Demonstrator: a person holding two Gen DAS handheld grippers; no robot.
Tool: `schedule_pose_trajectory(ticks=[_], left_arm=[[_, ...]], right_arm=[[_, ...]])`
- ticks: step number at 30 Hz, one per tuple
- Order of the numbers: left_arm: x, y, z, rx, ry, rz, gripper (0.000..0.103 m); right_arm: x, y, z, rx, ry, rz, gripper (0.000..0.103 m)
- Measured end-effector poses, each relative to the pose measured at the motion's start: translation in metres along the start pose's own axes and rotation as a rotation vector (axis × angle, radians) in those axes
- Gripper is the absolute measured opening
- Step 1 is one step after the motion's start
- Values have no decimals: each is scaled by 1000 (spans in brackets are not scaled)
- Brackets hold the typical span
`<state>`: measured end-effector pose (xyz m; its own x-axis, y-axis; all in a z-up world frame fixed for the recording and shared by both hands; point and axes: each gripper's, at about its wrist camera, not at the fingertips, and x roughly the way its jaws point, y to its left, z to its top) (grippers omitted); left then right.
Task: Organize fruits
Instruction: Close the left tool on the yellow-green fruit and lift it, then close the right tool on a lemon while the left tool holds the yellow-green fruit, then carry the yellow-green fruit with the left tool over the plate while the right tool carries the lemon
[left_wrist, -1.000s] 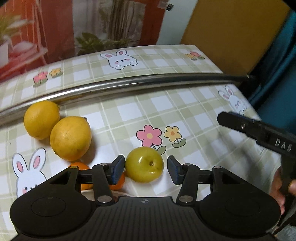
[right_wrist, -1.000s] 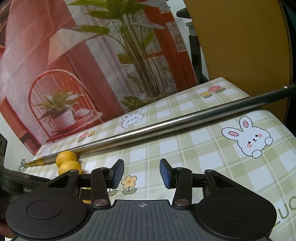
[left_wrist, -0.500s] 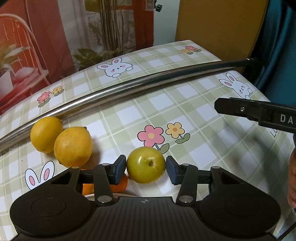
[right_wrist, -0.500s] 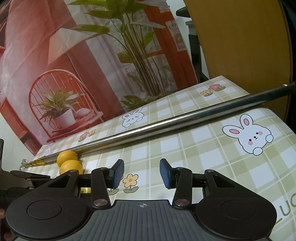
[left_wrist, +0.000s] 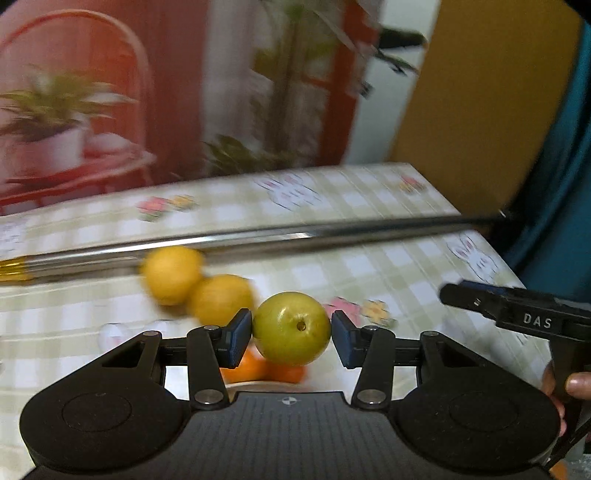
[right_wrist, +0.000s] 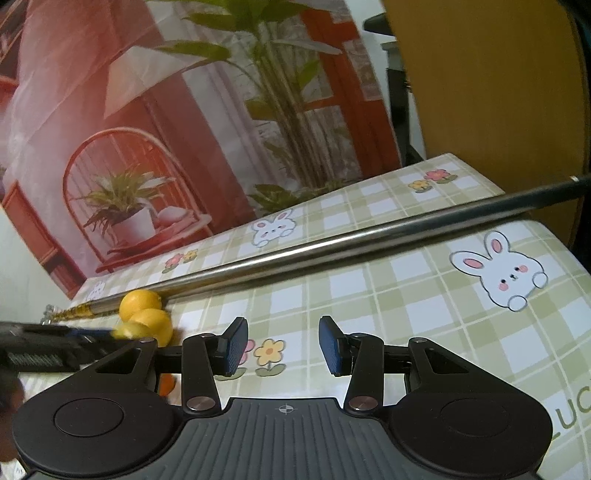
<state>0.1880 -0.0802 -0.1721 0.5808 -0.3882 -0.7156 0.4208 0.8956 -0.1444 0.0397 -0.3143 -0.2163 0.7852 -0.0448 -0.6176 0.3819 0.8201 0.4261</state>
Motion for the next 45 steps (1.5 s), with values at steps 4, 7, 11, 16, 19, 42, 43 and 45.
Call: schedule_pose_trajectory(ticks=[4, 7, 11, 16, 19, 42, 43, 45], left_arm=[[-30, 26, -7, -2, -59, 92, 50], [-51, 44, -12, -21, -93, 134, 50], [-71, 64, -14, -62, -131, 162, 50], [-83, 84, -23, -130, -160, 175, 50], [-85, 95, -30, -164, -164, 173, 50], [-89, 112, -63, -222, -168, 137, 50], [-89, 112, -63, -222, -168, 137, 50], [-88, 113, -63, -223, -166, 135, 50]], right_arm=[[4, 19, 3, -56, 21, 13, 40], [11, 41, 7, -108, 36, 40, 40], [21, 71, 13, -171, 53, 76, 40], [40, 108, 21, -233, 60, 147, 40], [59, 129, 24, -277, 74, 180, 43], [162, 188, -2, -446, 320, 48, 58], [162, 188, -3, -448, 321, 46, 58], [161, 189, -2, -448, 321, 46, 58]])
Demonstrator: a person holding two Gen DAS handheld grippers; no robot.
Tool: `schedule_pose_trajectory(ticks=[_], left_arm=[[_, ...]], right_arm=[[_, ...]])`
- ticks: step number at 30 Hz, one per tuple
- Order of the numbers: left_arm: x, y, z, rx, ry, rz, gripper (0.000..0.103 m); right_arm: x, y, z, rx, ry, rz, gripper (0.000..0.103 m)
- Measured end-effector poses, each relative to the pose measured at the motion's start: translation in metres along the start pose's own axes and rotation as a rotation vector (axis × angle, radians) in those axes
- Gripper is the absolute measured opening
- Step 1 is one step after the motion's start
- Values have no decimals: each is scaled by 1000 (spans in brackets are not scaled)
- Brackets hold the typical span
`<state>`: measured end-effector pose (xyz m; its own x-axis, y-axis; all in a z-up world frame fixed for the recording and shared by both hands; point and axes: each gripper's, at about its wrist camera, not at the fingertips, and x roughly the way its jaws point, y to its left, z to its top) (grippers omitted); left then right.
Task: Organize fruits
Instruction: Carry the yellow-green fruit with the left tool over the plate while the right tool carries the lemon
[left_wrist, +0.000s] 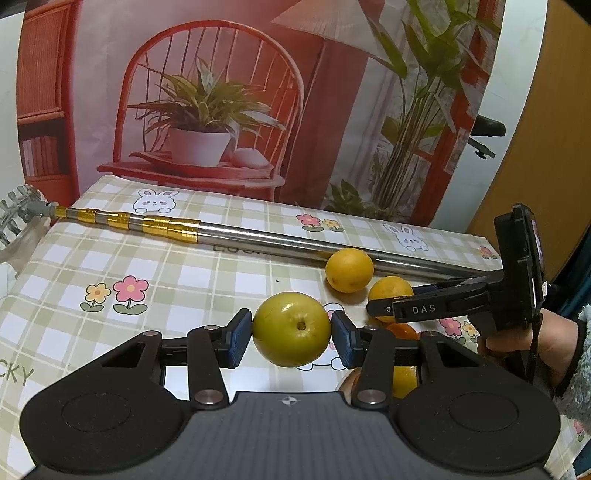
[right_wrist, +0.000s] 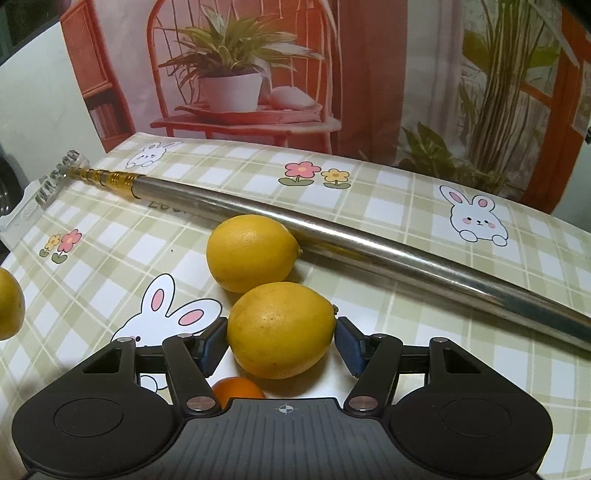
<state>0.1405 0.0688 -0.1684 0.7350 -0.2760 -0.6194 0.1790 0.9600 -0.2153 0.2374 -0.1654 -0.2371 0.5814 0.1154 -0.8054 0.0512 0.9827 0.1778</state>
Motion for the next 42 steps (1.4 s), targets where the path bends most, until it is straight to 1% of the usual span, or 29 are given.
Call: schedule_pose_trajectory(ticks=[8, 12, 22, 27, 31, 34, 42], left_arm=[[0, 0, -1, -4, 3, 1, 50], [-2, -2, -5, -3, 6, -14, 50], [-7, -1, -18, -14, 26, -49, 50], [-10, -5, -22, 2, 41, -74, 50], [-9, -13, -27, 31, 62, -99, 50], [-5, -22, -31, 68, 75, -115, 50], [9, -48, -40, 163, 128, -175, 50]], right_arm=[[-3, -1, -2, -8, -7, 5, 57], [-9, -5, -6, 7, -23, -6, 57], [-45, -11, -19, 50, -104, 32, 57], [-72, -11, -30, 99, -169, 71, 57], [-98, -6, -46, 128, -216, 105, 57], [-113, -3, -58, 142, -240, 112, 57], [-144, -3, -84, 186, -288, 93, 57]])
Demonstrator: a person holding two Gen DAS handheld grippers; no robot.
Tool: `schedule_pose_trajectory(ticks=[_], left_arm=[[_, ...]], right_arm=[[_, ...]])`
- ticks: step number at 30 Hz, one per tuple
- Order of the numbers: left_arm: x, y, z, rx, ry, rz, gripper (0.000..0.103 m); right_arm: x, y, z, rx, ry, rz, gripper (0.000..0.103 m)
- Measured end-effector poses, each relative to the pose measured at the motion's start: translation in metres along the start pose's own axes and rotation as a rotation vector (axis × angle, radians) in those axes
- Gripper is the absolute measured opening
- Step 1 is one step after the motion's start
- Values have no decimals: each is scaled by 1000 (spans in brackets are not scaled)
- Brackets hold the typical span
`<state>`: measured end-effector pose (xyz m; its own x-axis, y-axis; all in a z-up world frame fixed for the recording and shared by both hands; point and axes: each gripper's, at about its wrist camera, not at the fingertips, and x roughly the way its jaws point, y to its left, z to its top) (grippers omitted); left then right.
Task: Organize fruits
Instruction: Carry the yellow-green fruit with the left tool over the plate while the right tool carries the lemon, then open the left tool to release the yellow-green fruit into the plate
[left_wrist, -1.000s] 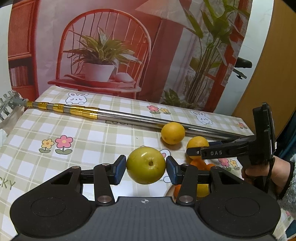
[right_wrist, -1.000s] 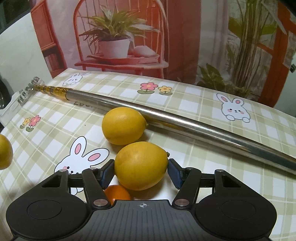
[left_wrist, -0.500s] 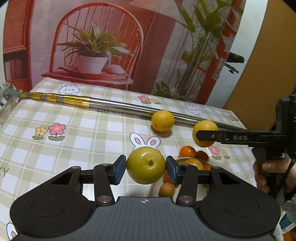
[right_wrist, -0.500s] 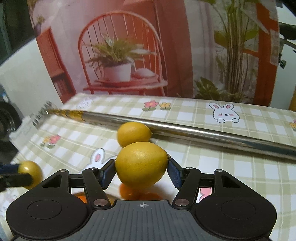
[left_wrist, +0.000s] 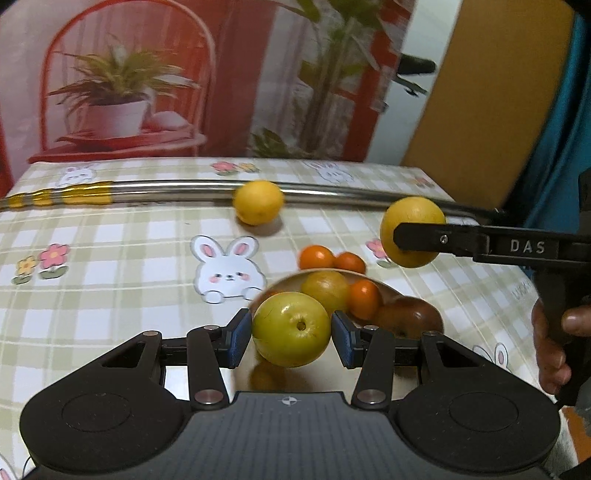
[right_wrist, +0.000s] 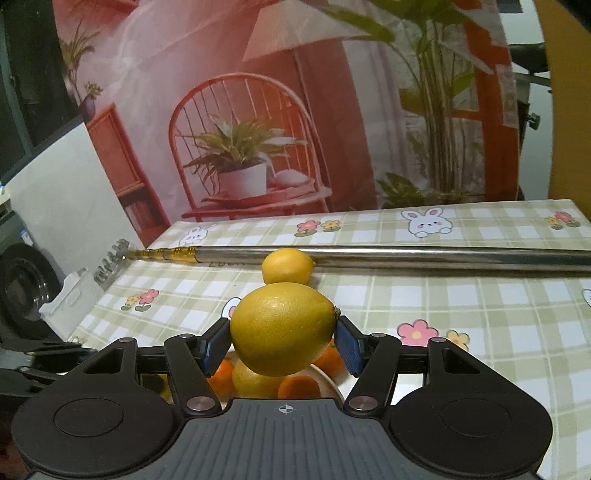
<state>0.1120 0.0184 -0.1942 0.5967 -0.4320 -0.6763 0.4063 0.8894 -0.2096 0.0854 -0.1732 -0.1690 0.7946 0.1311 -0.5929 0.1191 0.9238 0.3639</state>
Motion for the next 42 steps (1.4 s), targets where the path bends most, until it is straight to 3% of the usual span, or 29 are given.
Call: schedule_pose_trajectory(ticks=[12, 19, 25, 29, 33, 38, 42], left_arm=[[43, -19, 3, 110, 100, -20, 50], [48, -22, -1, 113, 99, -31, 50], [33, -15, 2, 53, 75, -47, 50], [12, 3, 6, -83, 41, -54, 50], [-11, 16, 4, -175, -12, -14, 51], [-32, 15, 2, -150, -48, 123, 52], [-44, 17, 0, -149, -72, 147, 53]], right_arm=[[-20, -12, -12, 21, -6, -30, 57], [-21, -13, -16, 17, 2, -27, 57], [-21, -10, -19, 9, 15, -22, 57], [-23, -6, -19, 5, 21, -15, 57], [-23, 4, -20, -9, 33, 7, 57], [-21, 25, -23, -43, 57, 48, 57], [-18, 40, -31, -52, 87, 69, 57]])
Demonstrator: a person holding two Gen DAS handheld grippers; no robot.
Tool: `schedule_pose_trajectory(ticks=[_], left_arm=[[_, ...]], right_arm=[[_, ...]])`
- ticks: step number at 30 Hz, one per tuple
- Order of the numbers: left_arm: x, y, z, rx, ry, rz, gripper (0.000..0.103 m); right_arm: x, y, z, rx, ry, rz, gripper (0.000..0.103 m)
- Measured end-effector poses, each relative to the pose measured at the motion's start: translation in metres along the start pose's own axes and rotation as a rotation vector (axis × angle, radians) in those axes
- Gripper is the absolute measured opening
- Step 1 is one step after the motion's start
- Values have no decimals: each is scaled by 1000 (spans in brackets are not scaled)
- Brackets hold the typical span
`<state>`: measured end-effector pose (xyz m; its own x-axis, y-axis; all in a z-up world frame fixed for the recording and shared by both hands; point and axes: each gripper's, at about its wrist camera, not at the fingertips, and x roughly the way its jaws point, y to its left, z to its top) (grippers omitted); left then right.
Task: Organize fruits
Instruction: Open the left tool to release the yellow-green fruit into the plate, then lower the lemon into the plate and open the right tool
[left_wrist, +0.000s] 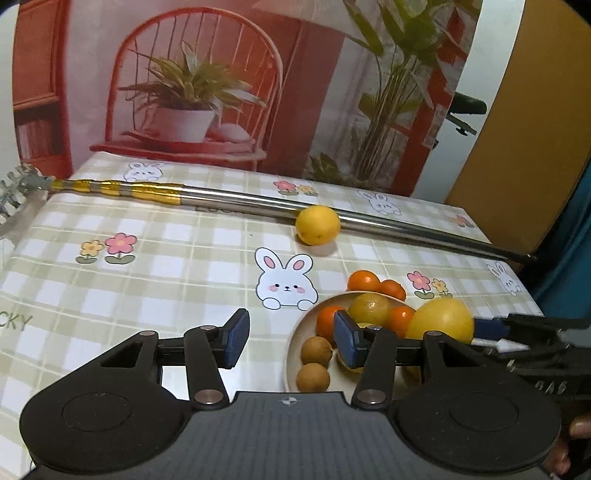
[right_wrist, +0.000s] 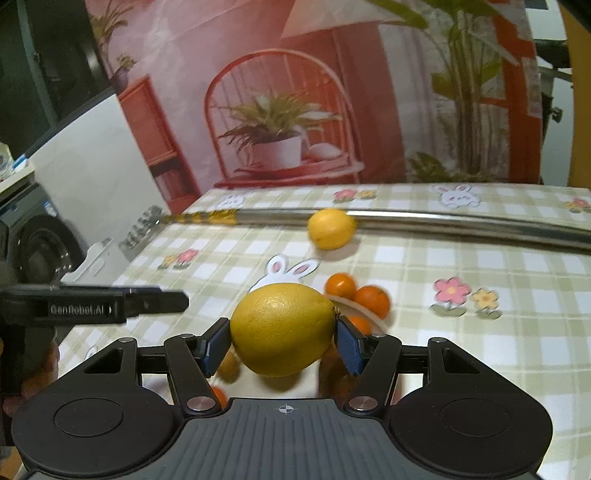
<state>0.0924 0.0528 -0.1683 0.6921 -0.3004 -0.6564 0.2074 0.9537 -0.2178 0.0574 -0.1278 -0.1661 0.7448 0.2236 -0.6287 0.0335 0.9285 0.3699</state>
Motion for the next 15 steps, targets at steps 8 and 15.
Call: schedule_pose_trajectory(ticks=[8, 15], left_arm=[[-12, 8, -12, -15, -19, -1, 55], [-14, 13, -18, -42, -11, -31, 55]], right_arm=[[12, 28, -21, -71, 109, -29, 57], [20, 37, -26, -94, 156, -68, 57]])
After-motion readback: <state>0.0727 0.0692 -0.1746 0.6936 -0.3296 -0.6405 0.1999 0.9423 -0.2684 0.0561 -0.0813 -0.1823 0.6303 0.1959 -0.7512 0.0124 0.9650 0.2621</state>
